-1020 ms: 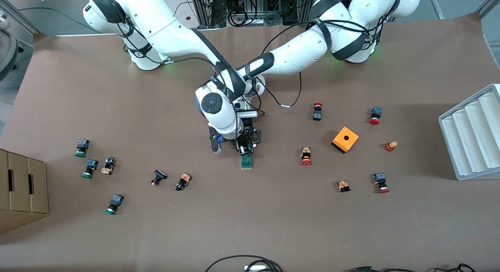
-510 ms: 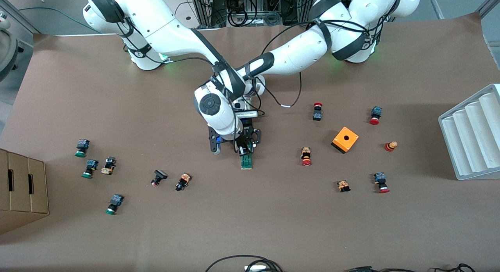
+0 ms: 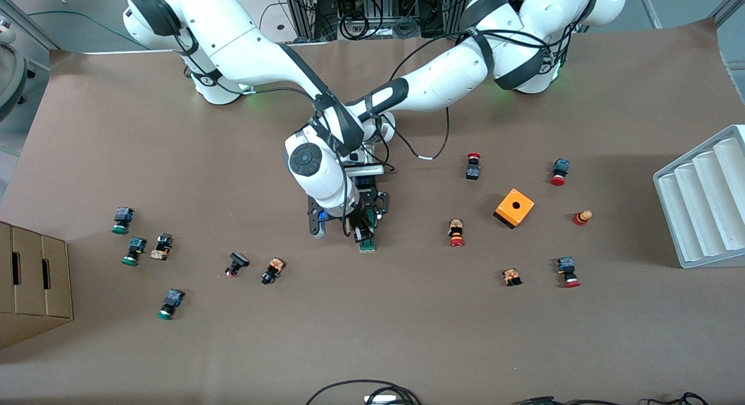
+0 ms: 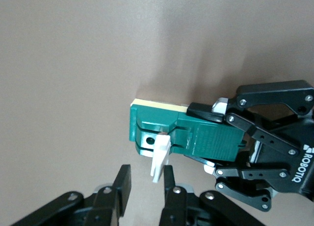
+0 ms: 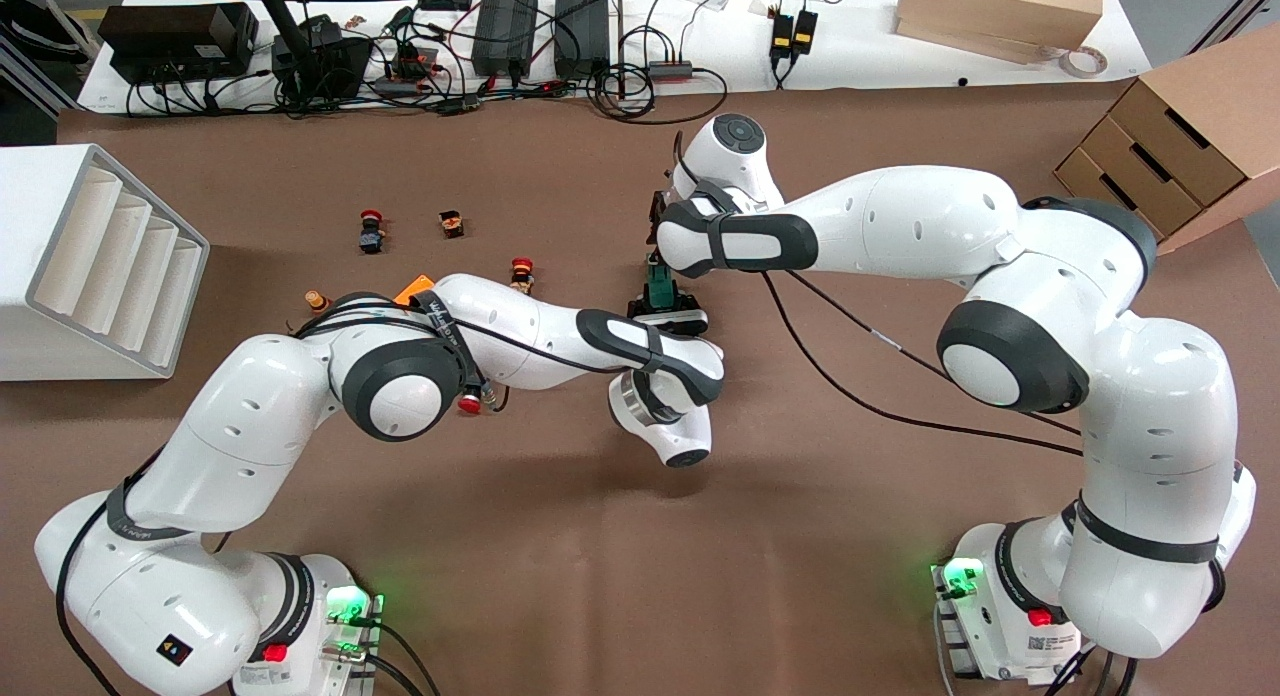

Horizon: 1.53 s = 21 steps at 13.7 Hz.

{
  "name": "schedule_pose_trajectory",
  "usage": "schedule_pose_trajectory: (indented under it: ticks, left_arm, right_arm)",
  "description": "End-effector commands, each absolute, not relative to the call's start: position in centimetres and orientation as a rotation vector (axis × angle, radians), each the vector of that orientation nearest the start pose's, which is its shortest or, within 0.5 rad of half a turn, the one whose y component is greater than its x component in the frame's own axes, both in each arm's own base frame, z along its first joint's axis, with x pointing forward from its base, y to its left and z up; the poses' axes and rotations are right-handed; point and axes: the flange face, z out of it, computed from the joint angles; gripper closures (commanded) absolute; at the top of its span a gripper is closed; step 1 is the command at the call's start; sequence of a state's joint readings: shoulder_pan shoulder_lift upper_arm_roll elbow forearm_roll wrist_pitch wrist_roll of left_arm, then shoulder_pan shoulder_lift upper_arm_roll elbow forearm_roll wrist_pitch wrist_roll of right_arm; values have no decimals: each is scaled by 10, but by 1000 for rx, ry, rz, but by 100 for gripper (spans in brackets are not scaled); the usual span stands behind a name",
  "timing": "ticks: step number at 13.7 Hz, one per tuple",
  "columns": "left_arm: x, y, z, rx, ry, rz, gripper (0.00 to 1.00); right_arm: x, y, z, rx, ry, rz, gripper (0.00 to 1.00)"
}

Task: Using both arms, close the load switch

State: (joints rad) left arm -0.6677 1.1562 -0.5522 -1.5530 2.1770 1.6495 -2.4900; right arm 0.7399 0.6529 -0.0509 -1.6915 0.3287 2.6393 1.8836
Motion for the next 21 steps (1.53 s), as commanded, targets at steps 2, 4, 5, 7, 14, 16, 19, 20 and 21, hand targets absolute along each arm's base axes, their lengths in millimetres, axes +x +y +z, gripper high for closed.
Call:
schedule_pose_trajectory:
  ticks: [2, 4, 5, 7, 14, 16, 19, 20, 21]
  left_arm:
    - [352, -577, 41, -2439, -127, -1935, 54]
    - [352, -578, 41, -2439, -125, -1937, 54]
    - [352, -577, 41, -2439, -127, -1935, 54]
    - [352, -577, 41, -2438, -125, -1934, 54]
    - [352, -577, 41, -2438, -125, -1934, 54]
    - [352, -577, 41, -2436, -126, -1935, 54]
    - [351, -578, 41, -2439, -123, -1935, 54]
    - [351, -578, 41, -2439, -122, -1937, 54]
    - [351, -578, 41, -2439, -122, -1937, 54]
  right_arm:
    - [556, 446, 244, -2079, 1847, 102, 70]
    - [556, 446, 244, -2079, 1847, 102, 74]
    - [556, 446, 244, -2079, 1847, 102, 76]
    - [556, 446, 244, -2079, 1847, 102, 81]
    - [562, 449, 231, -2080, 1852, 96, 82]
    - [566, 451, 224, -2081, 1856, 96, 82]
    - [574, 450, 232, -2072, 1853, 96, 82]
    - [577, 450, 235, -2074, 1857, 101, 82]
    - [577, 451, 234, -2078, 1859, 104, 82]
